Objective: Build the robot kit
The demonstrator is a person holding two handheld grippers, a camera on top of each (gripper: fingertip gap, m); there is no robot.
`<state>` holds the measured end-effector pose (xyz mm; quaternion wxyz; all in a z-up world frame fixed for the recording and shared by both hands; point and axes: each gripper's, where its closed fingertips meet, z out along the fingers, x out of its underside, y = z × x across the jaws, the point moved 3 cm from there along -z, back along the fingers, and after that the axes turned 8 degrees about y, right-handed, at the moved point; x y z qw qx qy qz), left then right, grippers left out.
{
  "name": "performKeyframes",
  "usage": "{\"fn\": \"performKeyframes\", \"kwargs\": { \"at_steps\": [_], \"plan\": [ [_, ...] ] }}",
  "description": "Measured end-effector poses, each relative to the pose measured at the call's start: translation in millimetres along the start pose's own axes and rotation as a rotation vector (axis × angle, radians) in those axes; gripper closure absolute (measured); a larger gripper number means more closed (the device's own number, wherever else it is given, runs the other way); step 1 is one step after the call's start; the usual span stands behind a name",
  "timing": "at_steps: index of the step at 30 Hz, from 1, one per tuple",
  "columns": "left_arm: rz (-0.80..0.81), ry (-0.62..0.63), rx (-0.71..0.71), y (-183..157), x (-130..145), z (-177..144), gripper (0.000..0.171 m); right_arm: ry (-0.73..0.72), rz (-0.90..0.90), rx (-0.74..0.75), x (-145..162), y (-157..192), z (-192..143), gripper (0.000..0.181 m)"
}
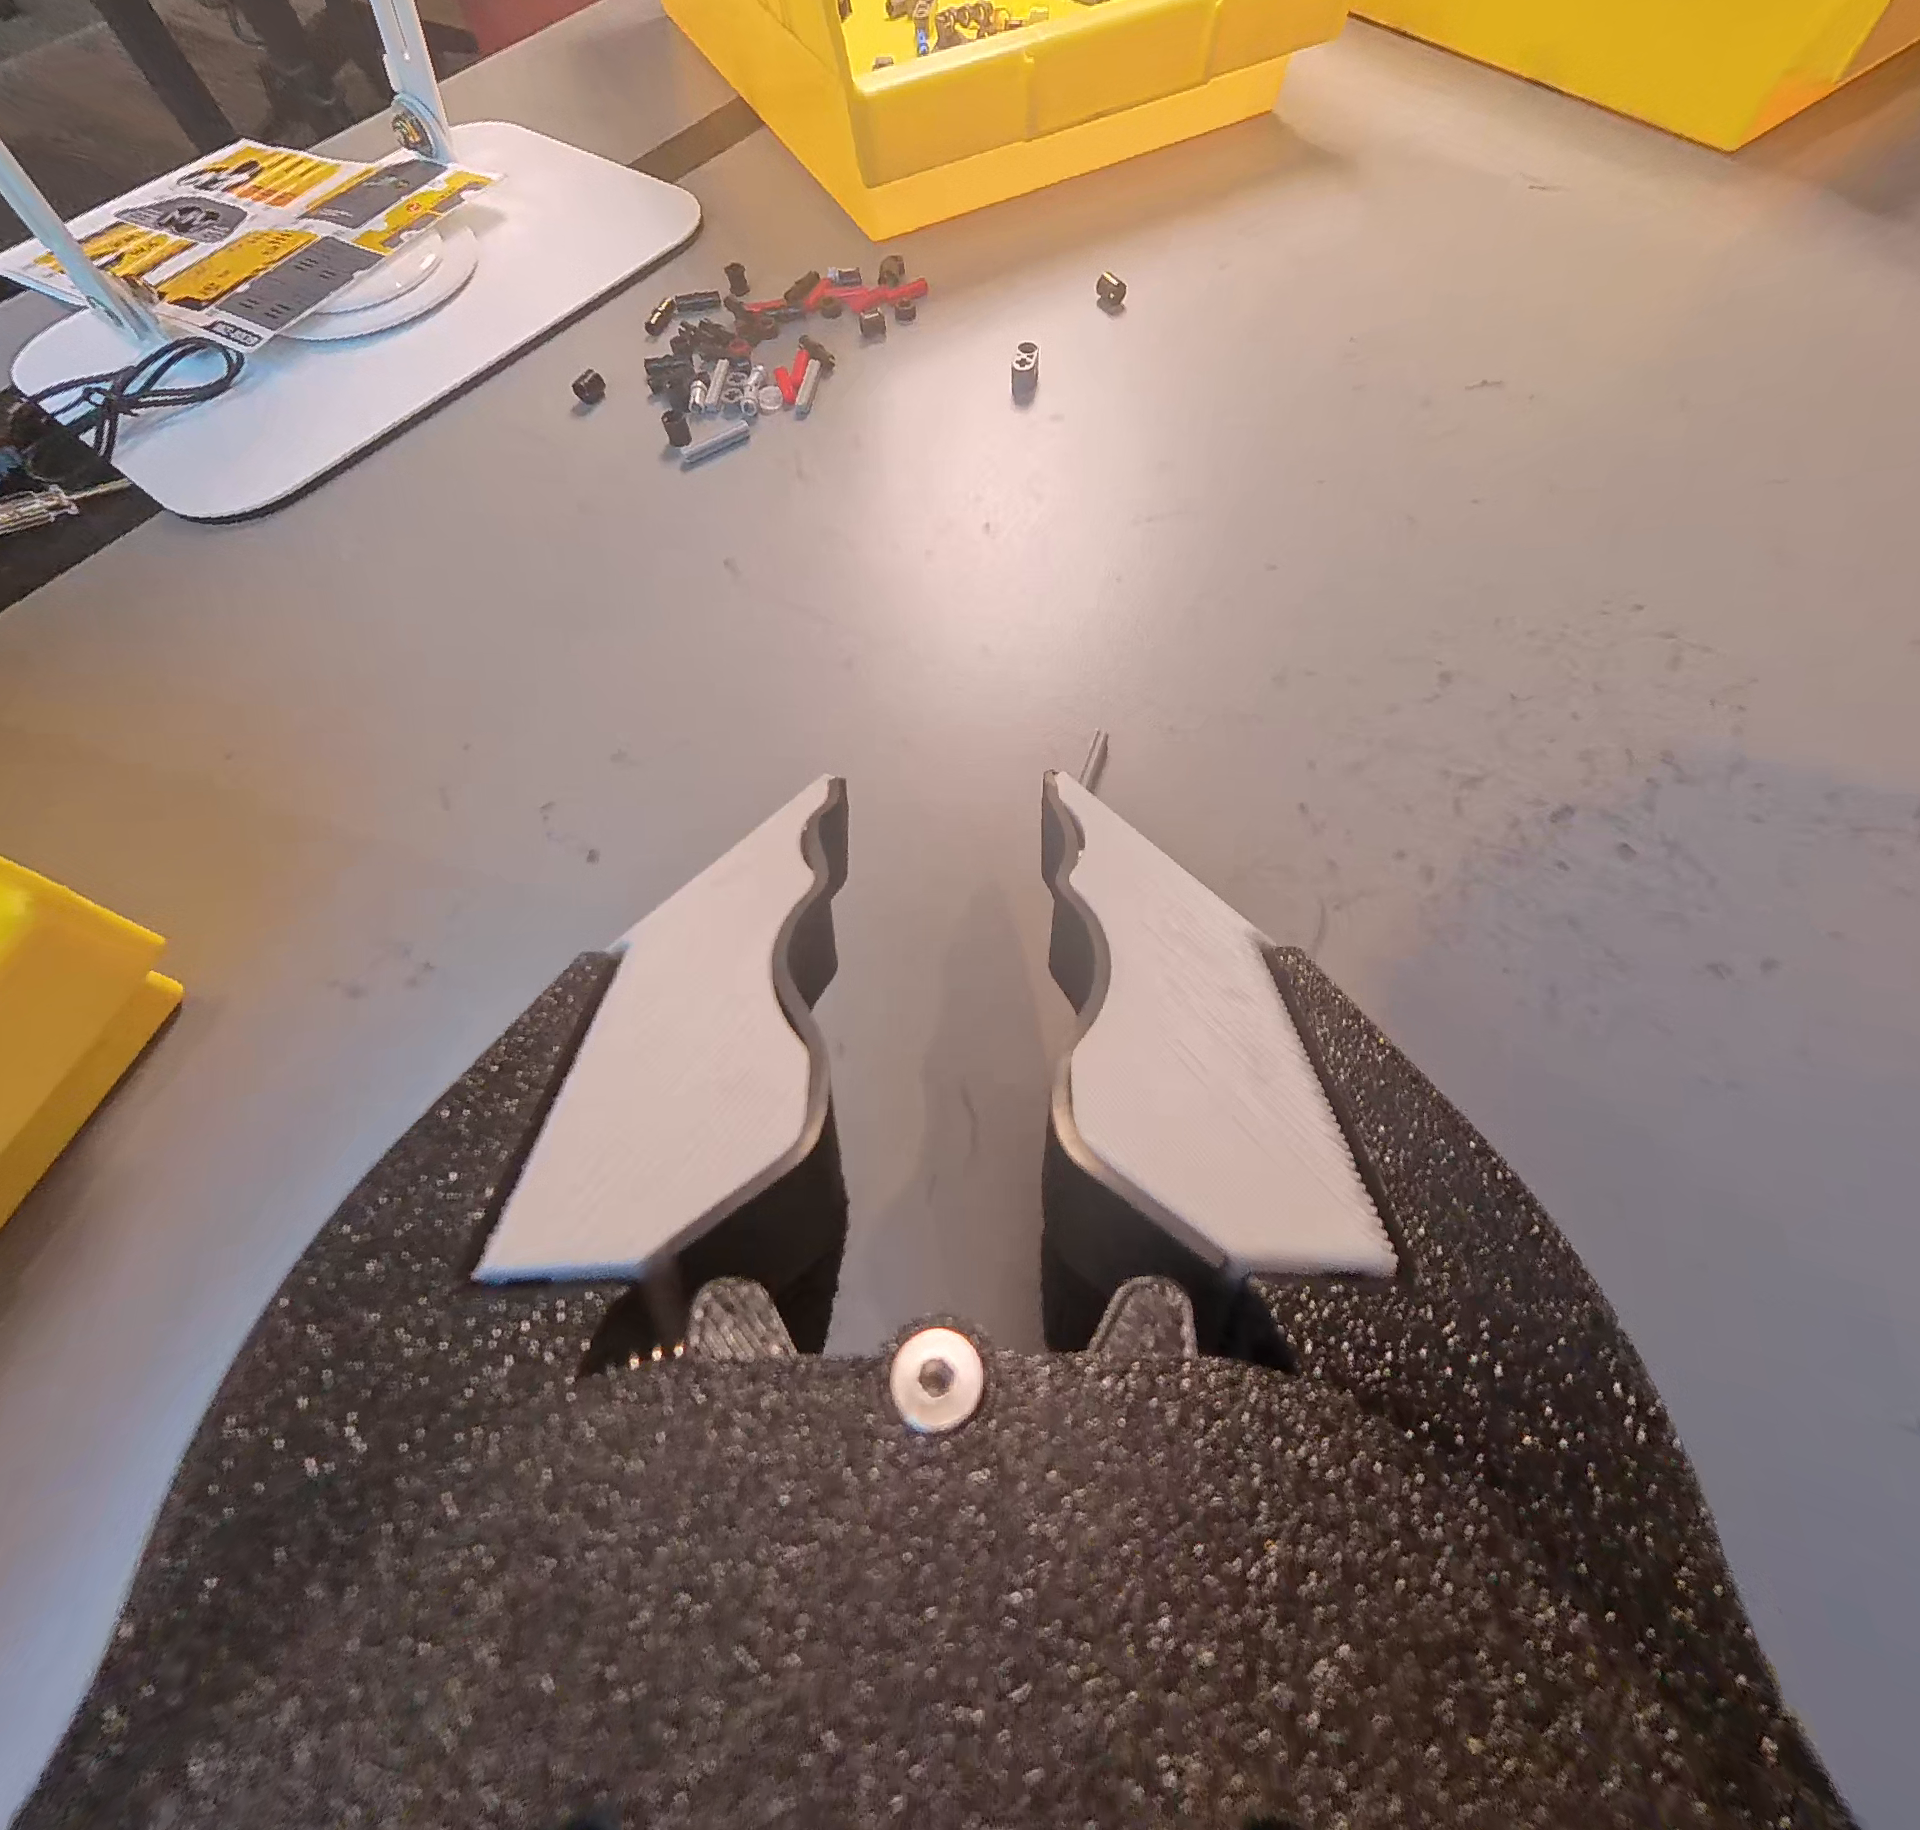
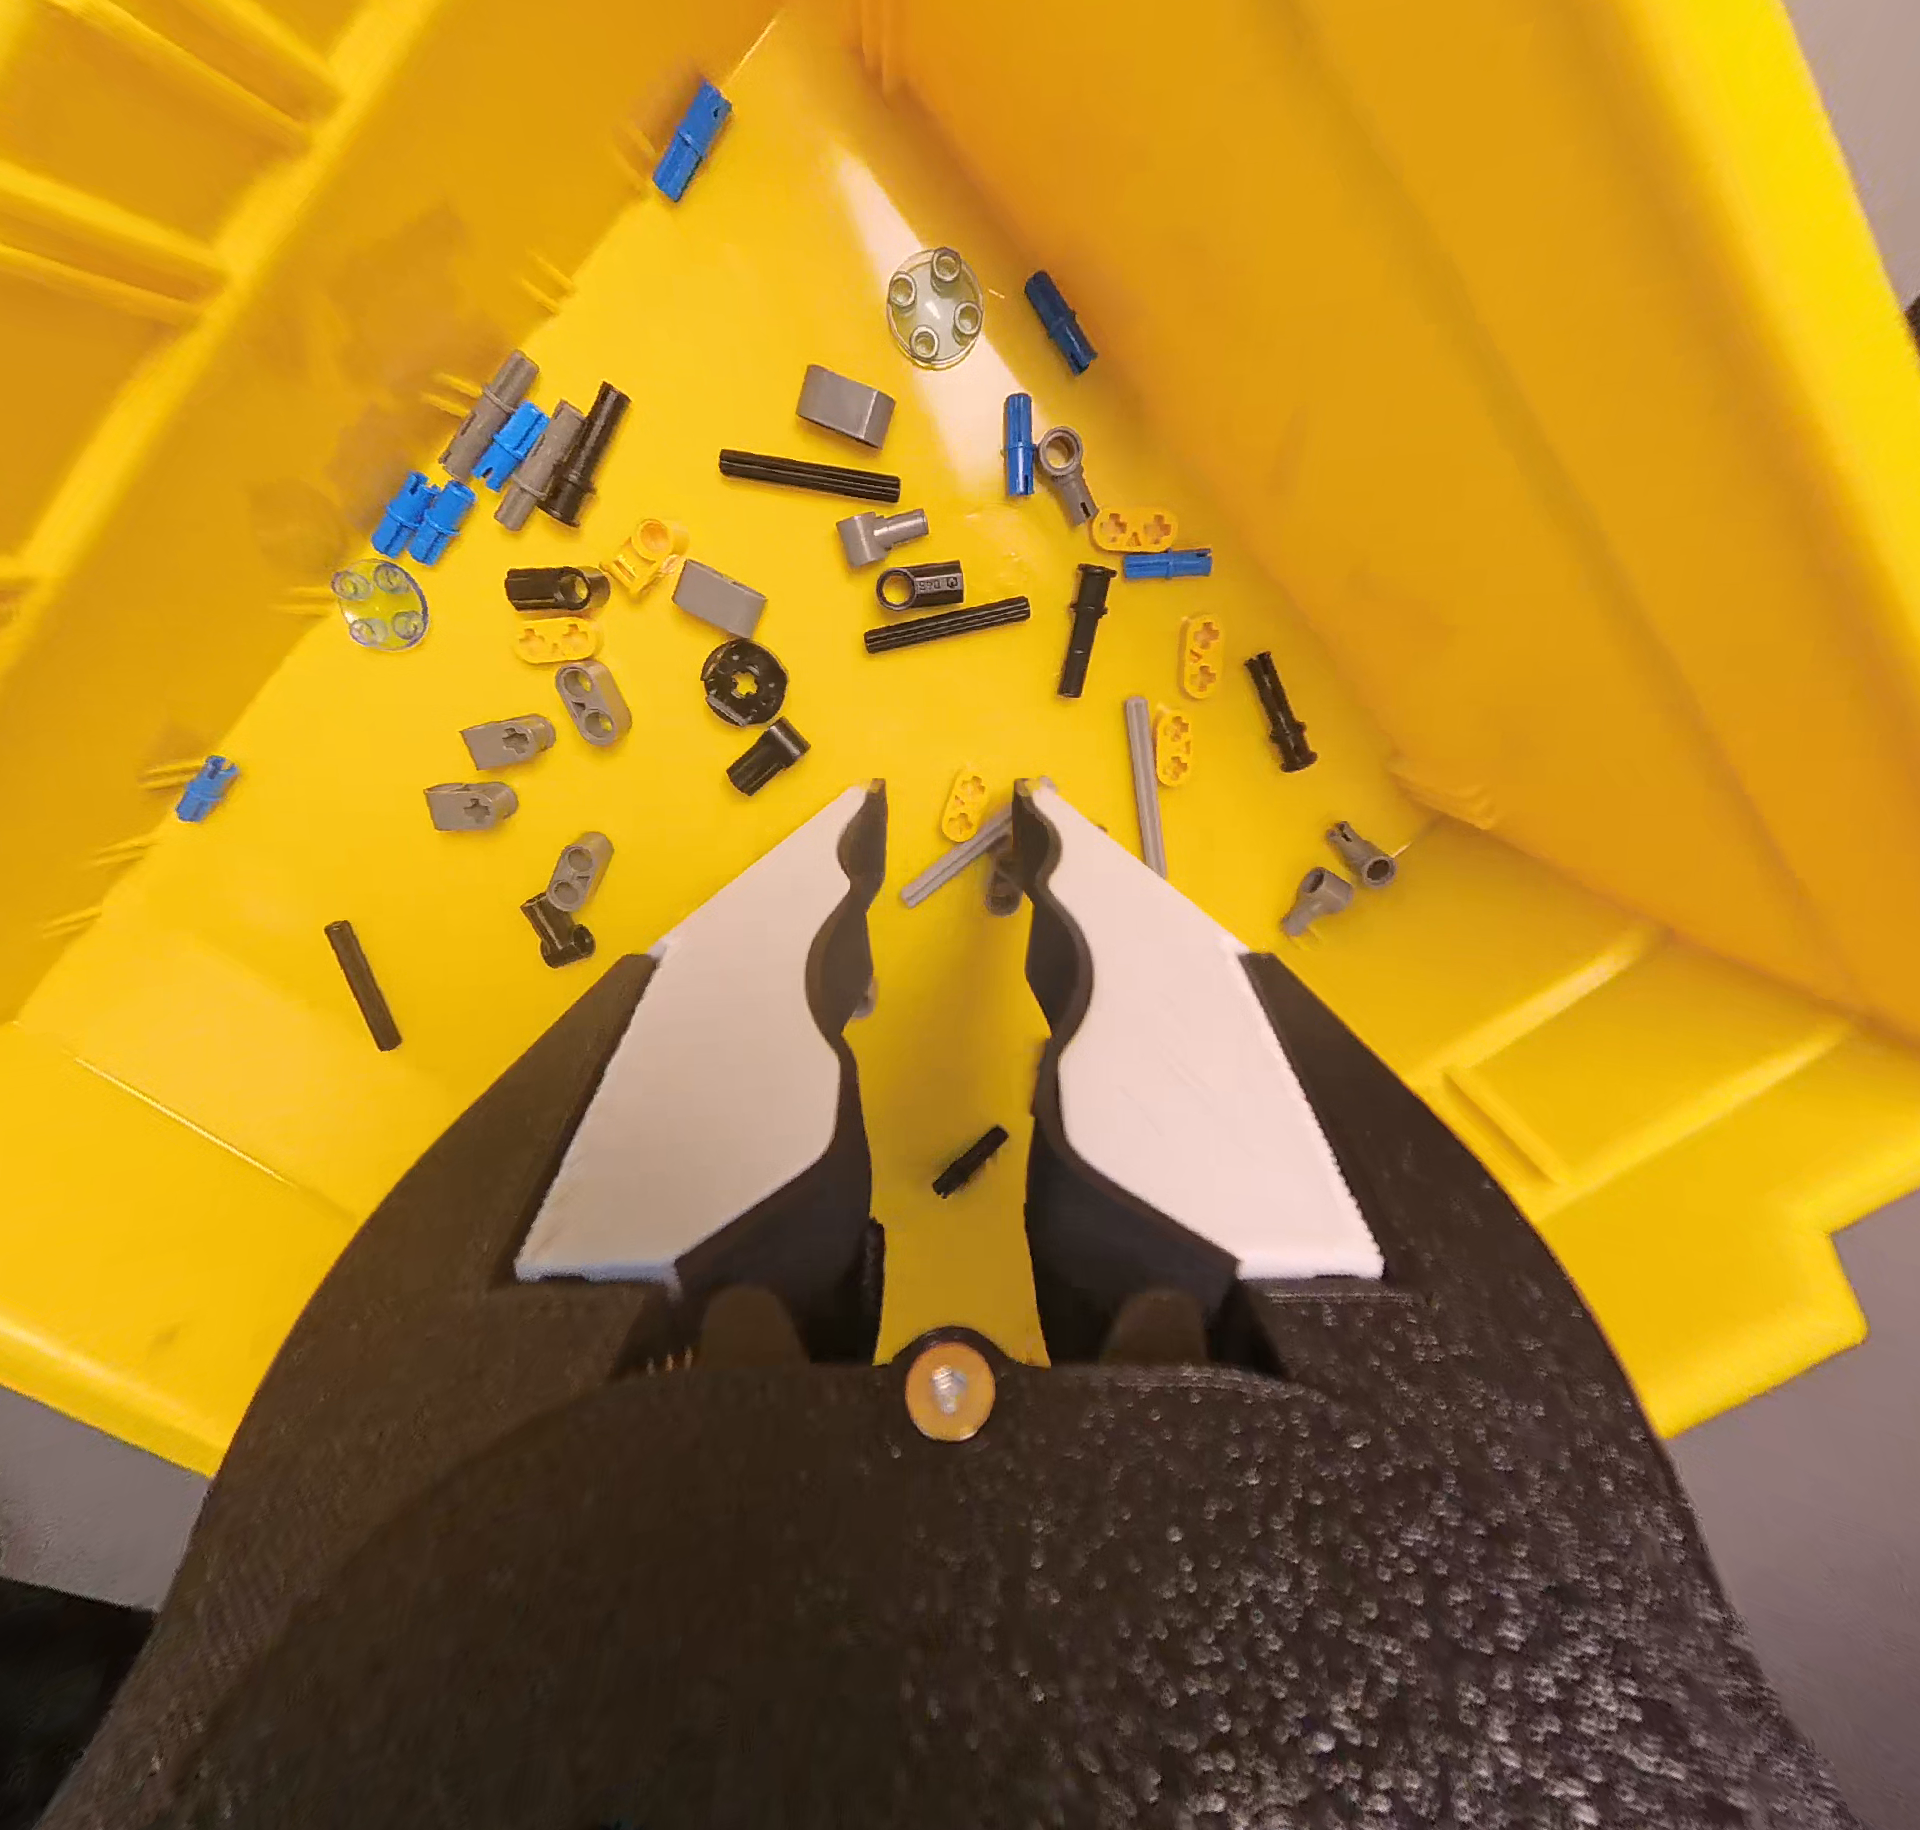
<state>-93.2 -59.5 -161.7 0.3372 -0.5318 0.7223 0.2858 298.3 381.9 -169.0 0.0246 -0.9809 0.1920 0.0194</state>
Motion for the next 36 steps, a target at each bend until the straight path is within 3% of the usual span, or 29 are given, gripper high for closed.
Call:
{"fn": "performKeyframes", "kwargs": {
  "at_steps": [4,10,23,25,28,31,33,36],
  "plan": [
    [0.001,0.001,0.000,0,0,0,0.135,0.033,0.039,-0.023,4,2,7,0.161],
    [-0.001,0.004,-0.001,0,1,0,0.135,-0.039,0.058,-0.131,-6,13,4,0.164],
    [0.001,0.006,0.000,0,1,0,0.135,0.022,0.013,-0.058,4,10,9,0.174],
    [0.002,0.006,-0.004,0,2,-1,0.135,-0.049,0.002,-0.045,-4,15,-5,0.174],
    [-0.003,0.006,-0.009,2,2,-1,0.135,-0.377,-0.101,-0.093,-41,71,-80,0.174],
    [-0.009,0.009,-0.006,4,2,0,0.134,-0.567,-0.348,-0.129,-64,168,-142,0.174],
    [-0.012,0.009,0.003,4,1,0,0.134,-0.568,-0.510,-0.110,-75,230,-146,0.174],
    [0.001,0.006,0.002,1,-1,-2,0.134,-0.537,-0.676,-0.164,-97,312,-116,0.174]
  ]
}}
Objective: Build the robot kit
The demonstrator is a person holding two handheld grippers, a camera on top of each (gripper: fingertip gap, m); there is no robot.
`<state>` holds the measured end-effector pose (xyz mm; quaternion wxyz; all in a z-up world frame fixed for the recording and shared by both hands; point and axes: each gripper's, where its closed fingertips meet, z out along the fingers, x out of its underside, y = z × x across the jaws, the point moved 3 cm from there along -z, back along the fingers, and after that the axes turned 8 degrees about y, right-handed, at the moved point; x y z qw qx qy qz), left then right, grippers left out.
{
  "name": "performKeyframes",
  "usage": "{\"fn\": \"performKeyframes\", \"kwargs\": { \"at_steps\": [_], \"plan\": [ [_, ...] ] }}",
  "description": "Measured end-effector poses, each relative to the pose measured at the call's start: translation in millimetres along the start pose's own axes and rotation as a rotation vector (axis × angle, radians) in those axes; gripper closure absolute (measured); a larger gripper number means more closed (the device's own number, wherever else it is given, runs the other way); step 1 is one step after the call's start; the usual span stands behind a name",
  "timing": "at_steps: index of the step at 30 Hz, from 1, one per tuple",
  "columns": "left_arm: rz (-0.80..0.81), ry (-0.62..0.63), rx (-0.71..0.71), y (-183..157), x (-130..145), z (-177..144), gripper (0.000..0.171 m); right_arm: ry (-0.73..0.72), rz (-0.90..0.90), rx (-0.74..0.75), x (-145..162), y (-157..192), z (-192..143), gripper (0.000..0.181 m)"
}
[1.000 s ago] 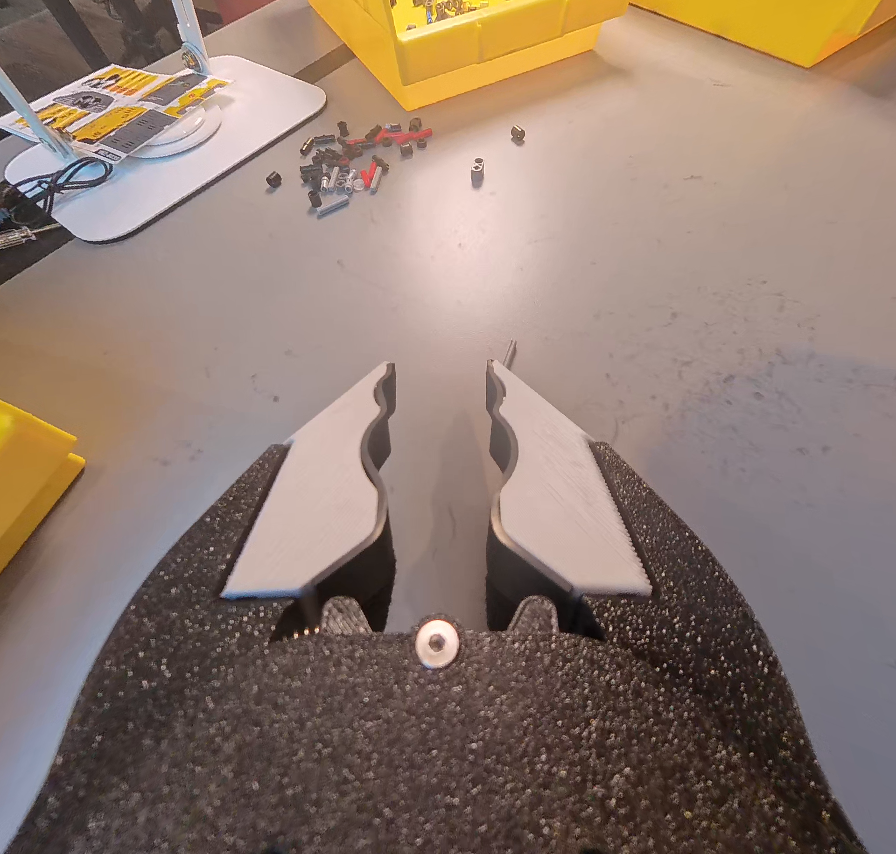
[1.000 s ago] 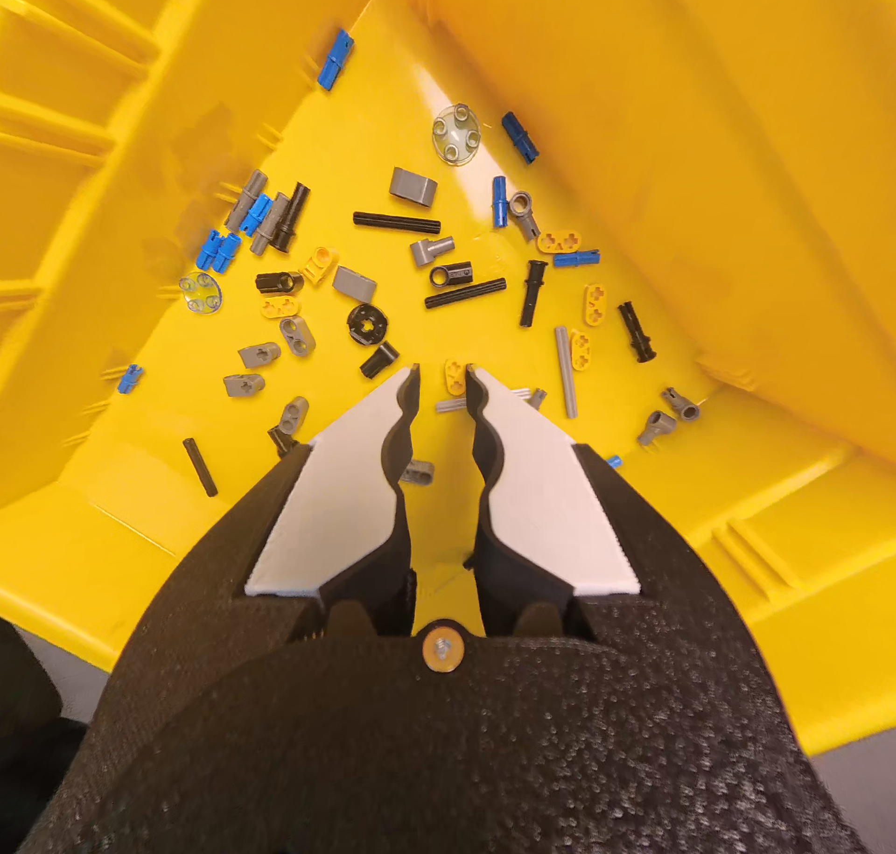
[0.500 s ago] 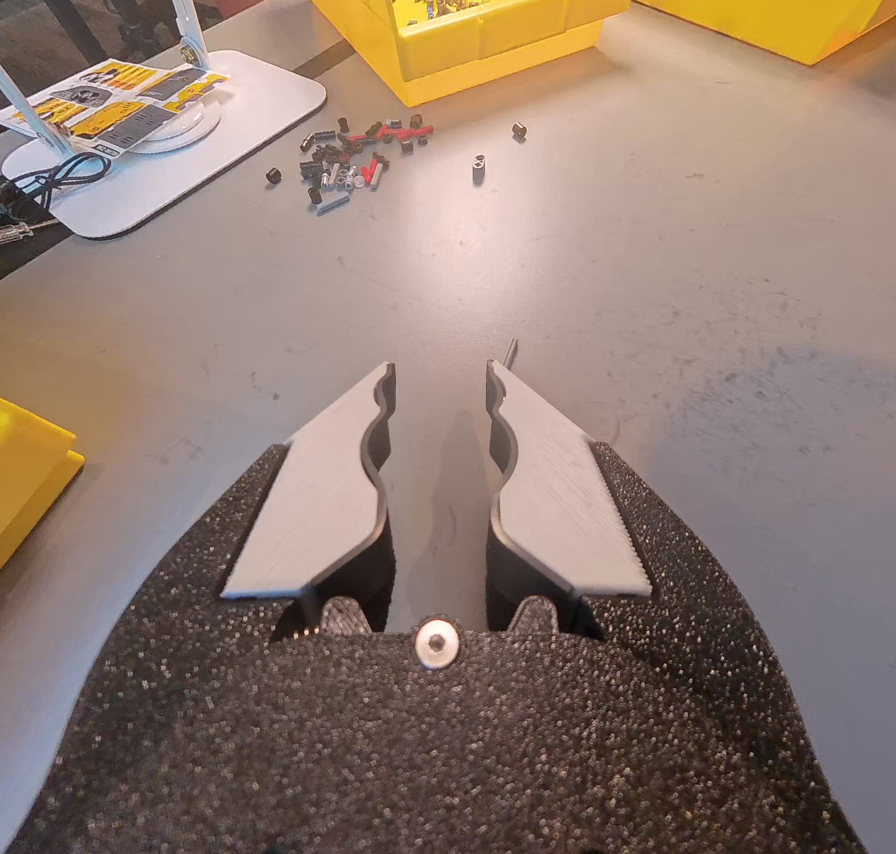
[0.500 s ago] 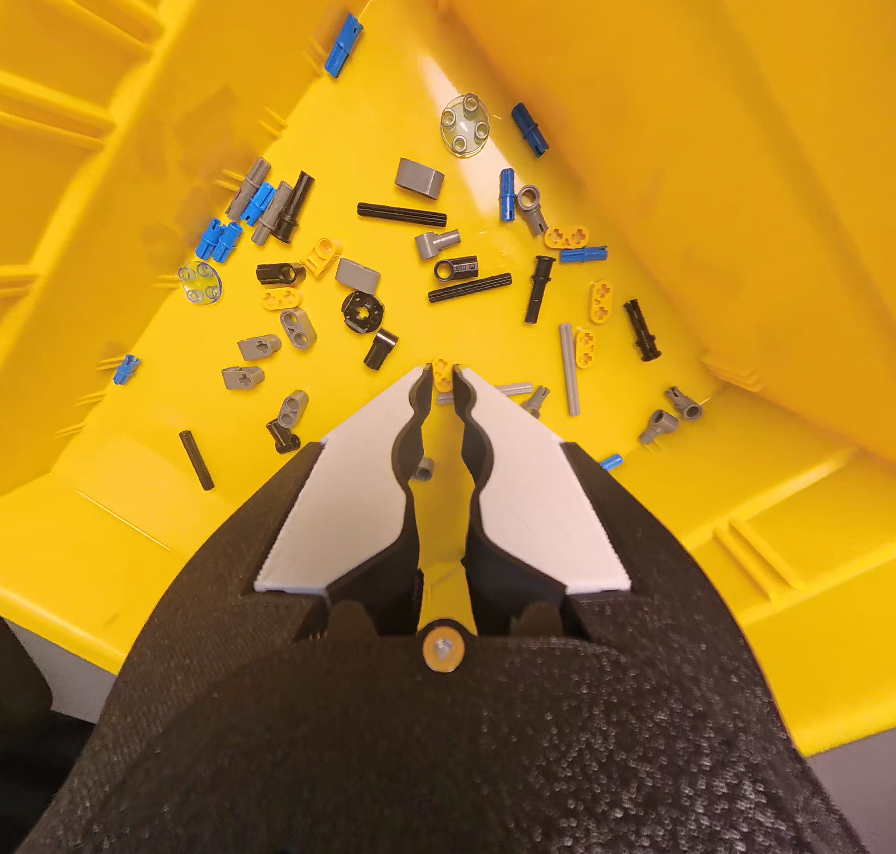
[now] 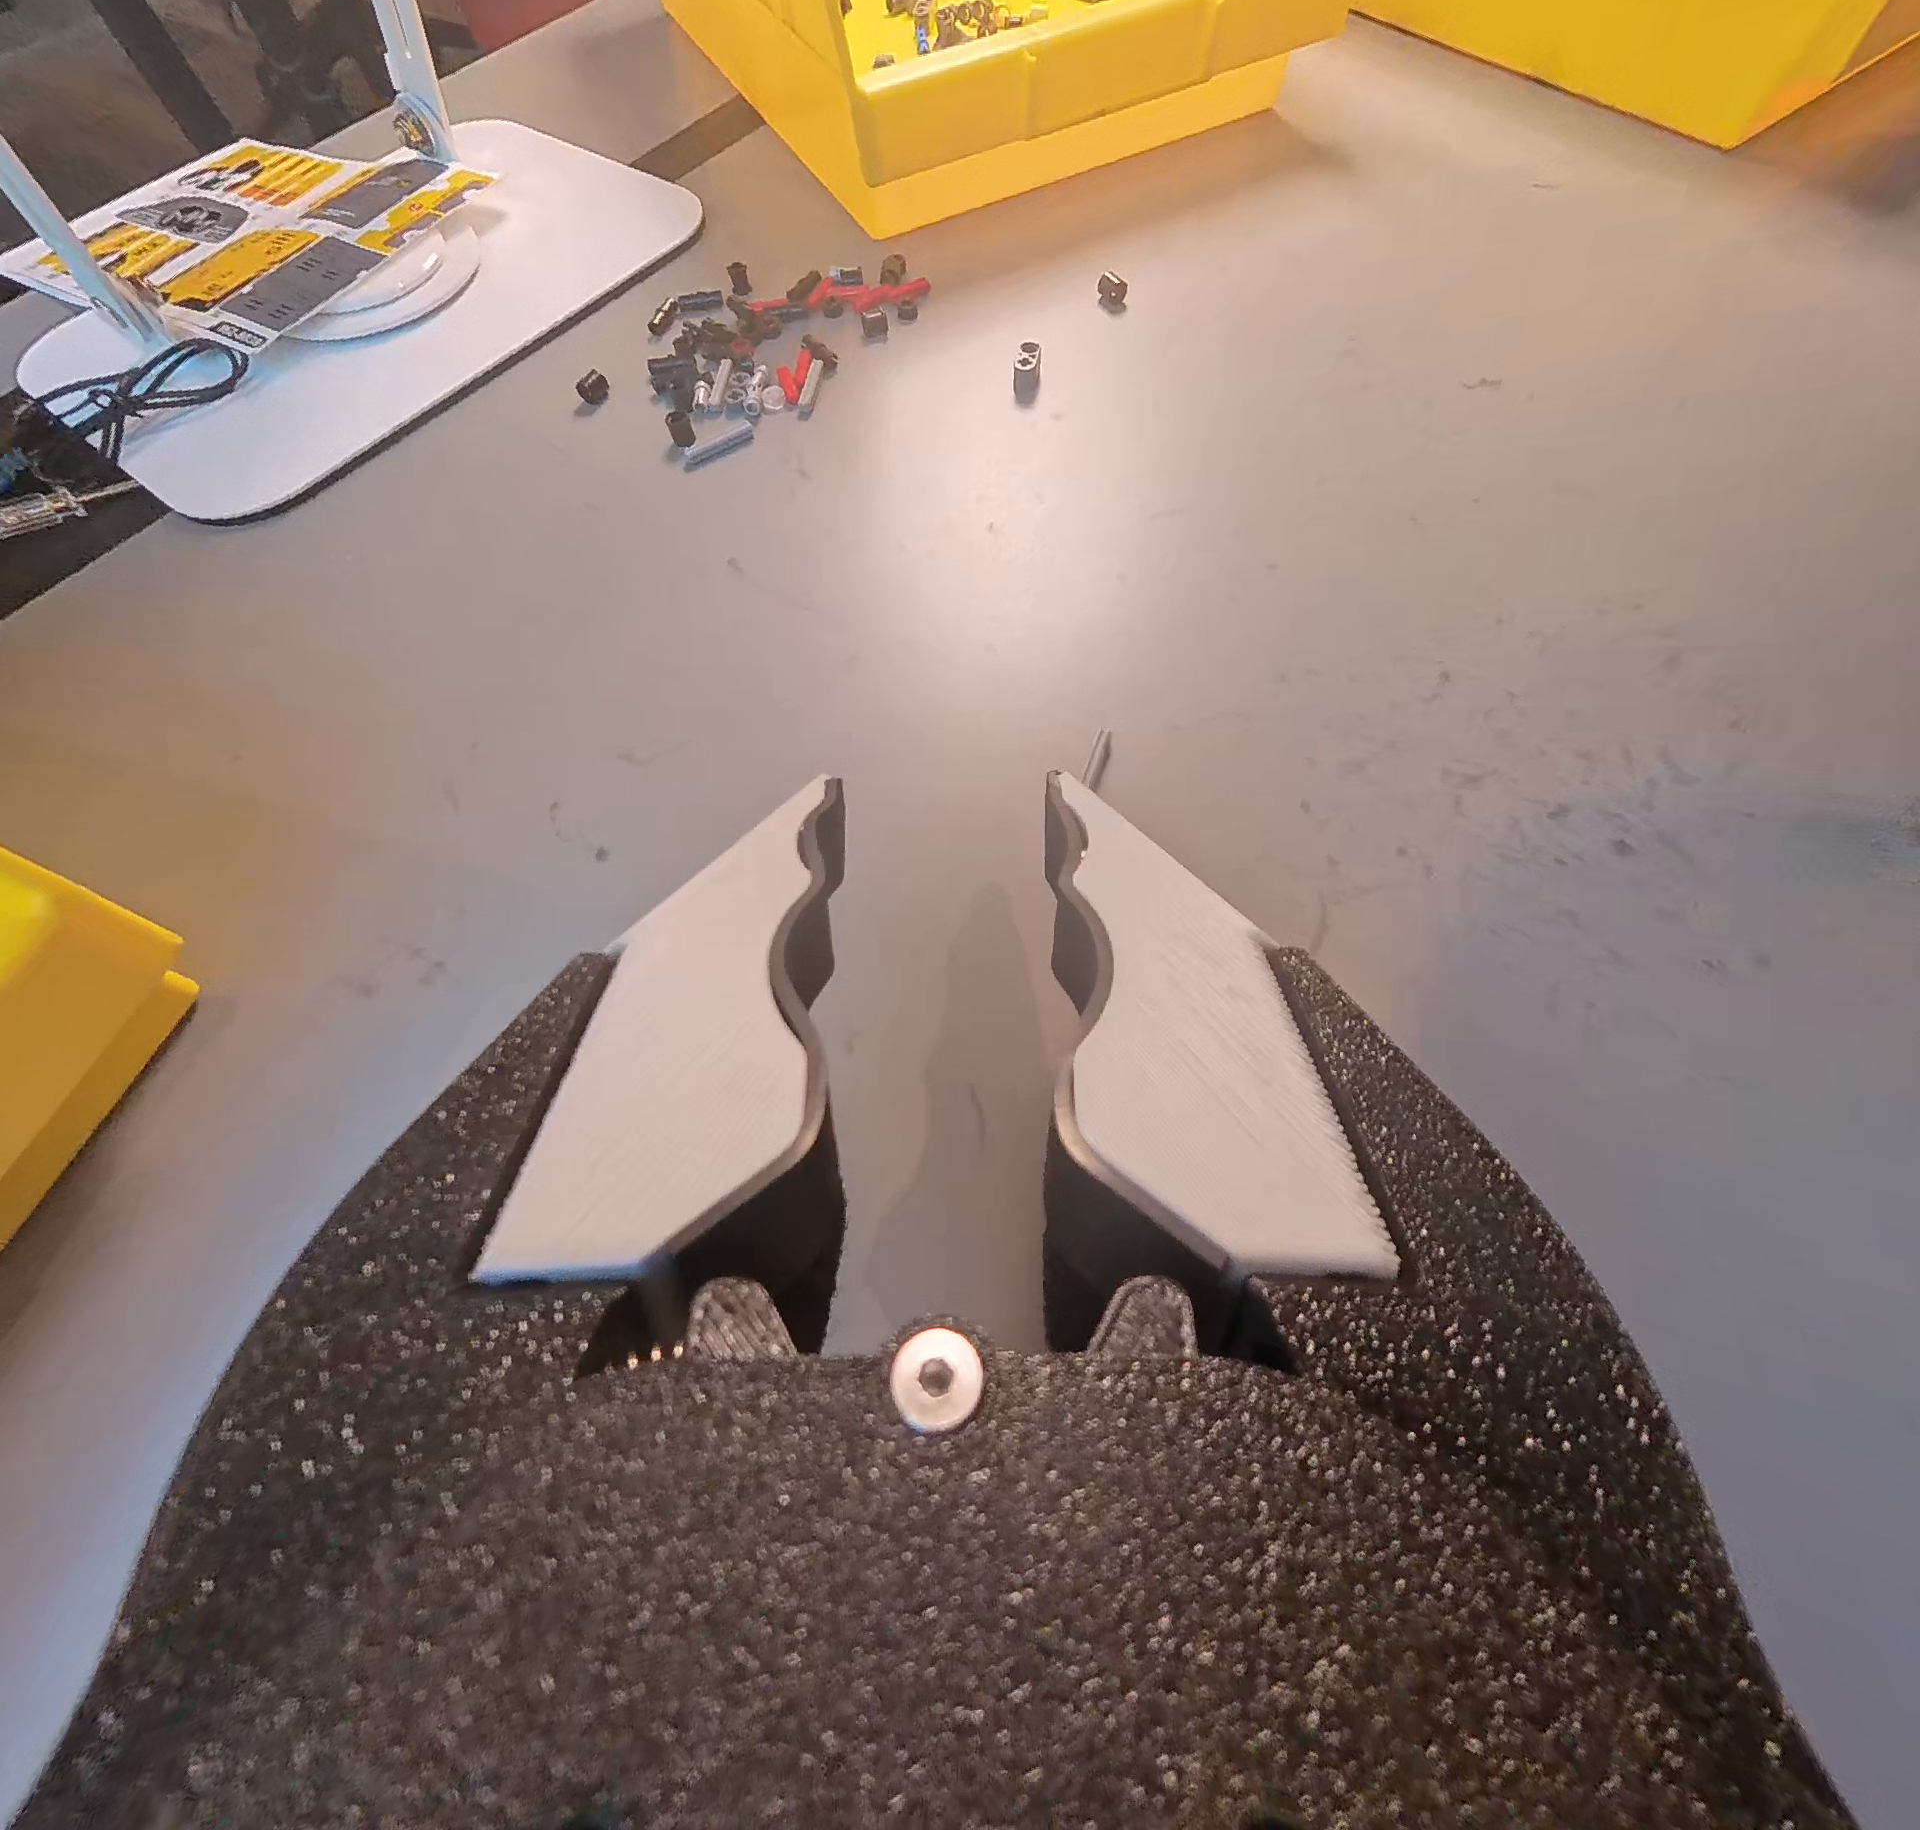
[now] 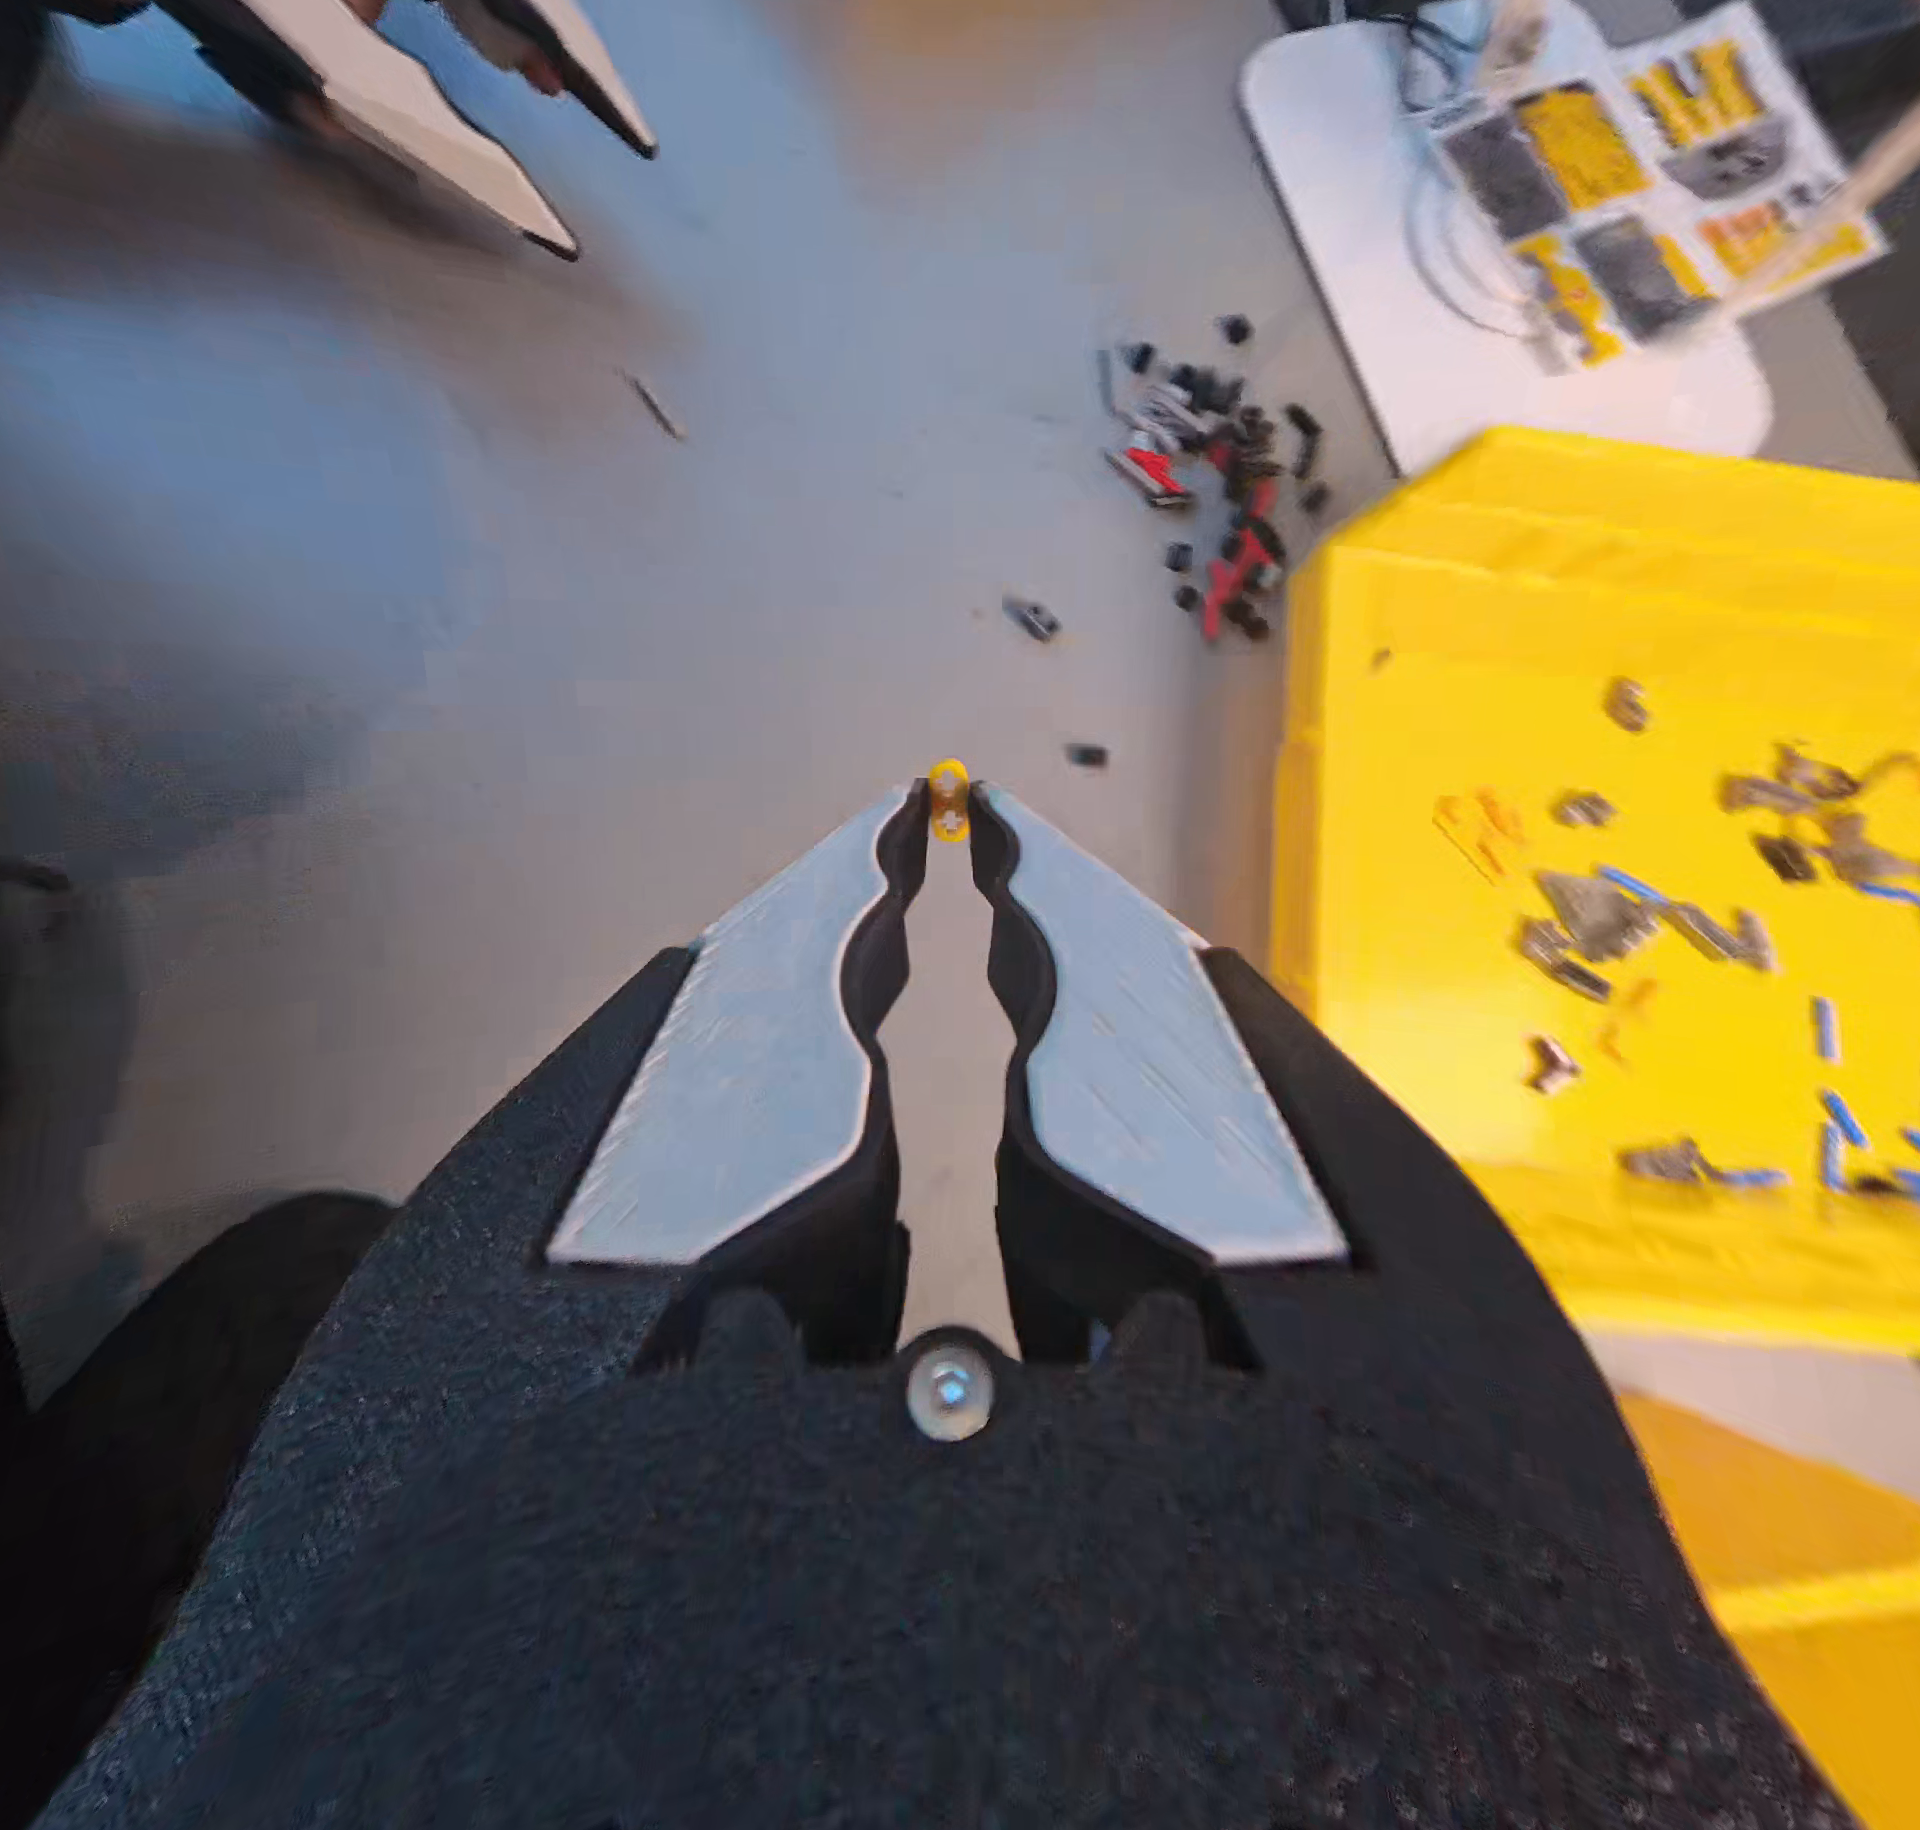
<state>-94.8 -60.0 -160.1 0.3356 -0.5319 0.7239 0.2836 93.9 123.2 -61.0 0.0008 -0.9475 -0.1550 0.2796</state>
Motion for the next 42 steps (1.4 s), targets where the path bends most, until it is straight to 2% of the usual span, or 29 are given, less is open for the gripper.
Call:
{"fn": "performKeyframes", "kwargs": {
  "at_steps": [4,6,8,11,14,16,18,20,23,25,27,30,32,37,42],
  "plan": [
    [0.016,-0.003,-0.002,-5,0,-6,0.133,0.046,-0.093,-0.097,-27,41,96,0.174],
    [0.024,-0.004,-0.001,-6,-1,-8,0.133,0.064,-0.126,-0.144,-36,58,132,0.174],
    [0.028,0.002,0.002,-7,0,-7,0.133,0.086,-0.151,-0.172,-41,69,154,0.174],
    [0.037,0.010,0.010,-9,2,-7,0.133,0.141,-0.183,-0.178,-40,73,170,0.173],
    [0.044,0.014,0.021,-11,2,-7,0.133,0.128,-0.185,-0.167,-40,71,168,0.163],
    [0.045,0.013,0.028,-12,2,-7,0.133,0.079,-0.179,-0.138,-42,66,153,0.158],
    [0.045,0.011,0.032,-13,1,-8,0.133,-0.029,-0.143,-0.088,-48,53,113,0.158],
    [0.046,0.007,0.031,-13,1,-9,0.133,-0.124,-0.079,0.022,-44,23,57,0.158],
    [0.039,-0.009,0.026,-12,-2,-12,0.133,-0.164,0.078,0.244,-3,-47,-36,0.159],
    [0.033,-0.026,0.019,-10,-5,-14,0.132,-0.143,0.199,0.396,45,-96,-87,0.161],
    [0.024,-0.042,0.010,-8,-7,-15,0.132,-0.035,0.335,0.472,107,-133,-111,0.161],
    [0.011,-0.047,-0.007,-4,-8,-14,0.132,0.132,0.491,0.425,189,-152,-97,0.164],
    [0.009,-0.043,-0.020,-2,-7,-12,0.132,0.201,0.509,0.359,218,-147,-73,0.165],
    [0.016,-0.033,-0.039,-2,-8,-6,0.132,0.270,0.491,0.248,239,-133,-25,0.164],
    [0.027,-0.016,-0.044,-3,-6,0,0.132,0.274,0.486,0.189,247,-133,-5,0.160]
  ]
}}
